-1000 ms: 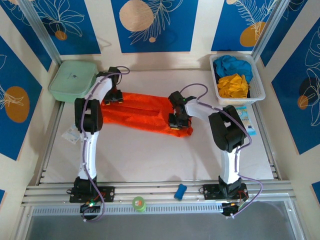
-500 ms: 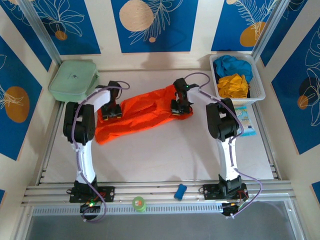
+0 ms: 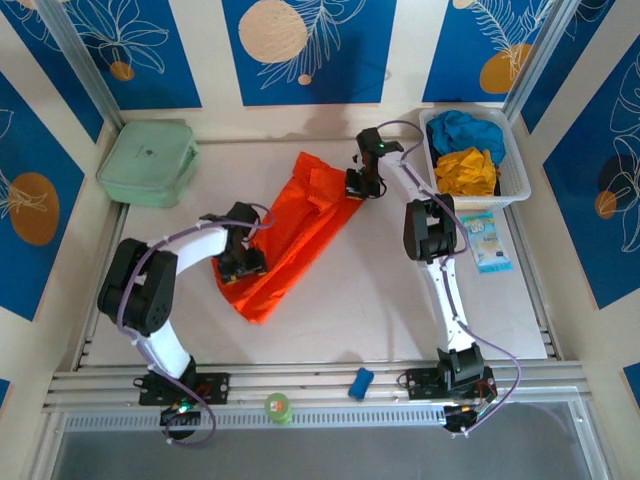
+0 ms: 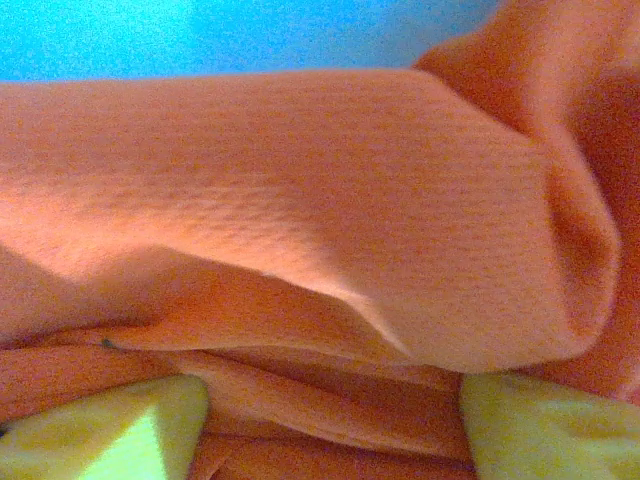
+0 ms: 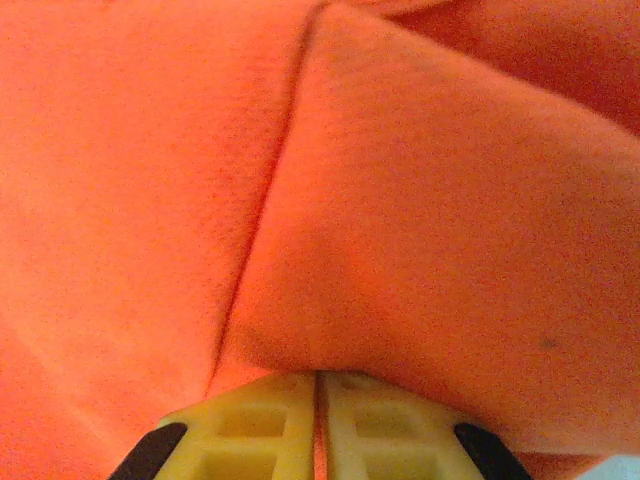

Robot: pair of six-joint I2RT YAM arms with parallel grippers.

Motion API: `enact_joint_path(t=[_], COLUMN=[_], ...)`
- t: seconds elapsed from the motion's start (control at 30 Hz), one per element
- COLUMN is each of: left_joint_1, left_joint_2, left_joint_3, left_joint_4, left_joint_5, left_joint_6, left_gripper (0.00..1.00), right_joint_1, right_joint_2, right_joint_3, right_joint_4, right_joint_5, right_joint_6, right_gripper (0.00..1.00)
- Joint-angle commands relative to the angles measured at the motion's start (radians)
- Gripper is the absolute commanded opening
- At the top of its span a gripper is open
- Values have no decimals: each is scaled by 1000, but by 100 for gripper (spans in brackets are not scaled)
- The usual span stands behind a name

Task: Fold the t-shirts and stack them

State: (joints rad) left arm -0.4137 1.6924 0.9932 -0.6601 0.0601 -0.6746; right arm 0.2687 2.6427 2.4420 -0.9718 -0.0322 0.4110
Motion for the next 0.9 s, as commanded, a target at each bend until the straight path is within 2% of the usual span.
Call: enact_joint_path(t=[0.0, 0.1, 0.23, 0.37, 0.47, 0.6, 0.67, 0.73, 0.87], left_joint_1=[-58, -96, -100, -96, -67, -2, 27, 42, 46], left_joint_2=[-50, -148, -264, -306, -290, -228, -175, -125, -37], left_joint_3=[-79, -64, 48, 191, 211, 137, 101, 80, 49], left_joint_4=[-15, -47, -182, -334, -371, -273, -211, -165, -104], left_joint_5=[122, 123, 60, -65, -124, -110, -103, -111, -145], left_joint_6=[-116, -151, -135, -79, -47, -7, 8, 23, 38], left_gripper=[75, 79, 83, 88, 87, 74, 62, 54, 47], right_joint_1=[-19, -25, -24, -13, 3, 32, 57, 82, 142], right_joint_2=[123, 157, 97, -71, -236, -436, -536, -600, -623], right_joint_3=[124, 206, 205, 78, -100, -433, -628, -768, -873], right_joint_4=[-107, -105, -84, -41, 3, 104, 214, 320, 414], right_joint_5=[-49, -107, -168, -168, -137, -149, -180, -211, -134], right_joint_6=[22, 32, 21, -6, -4, 86, 162, 241, 372], right_gripper=[12, 14, 14, 15, 17, 18, 18, 16, 13])
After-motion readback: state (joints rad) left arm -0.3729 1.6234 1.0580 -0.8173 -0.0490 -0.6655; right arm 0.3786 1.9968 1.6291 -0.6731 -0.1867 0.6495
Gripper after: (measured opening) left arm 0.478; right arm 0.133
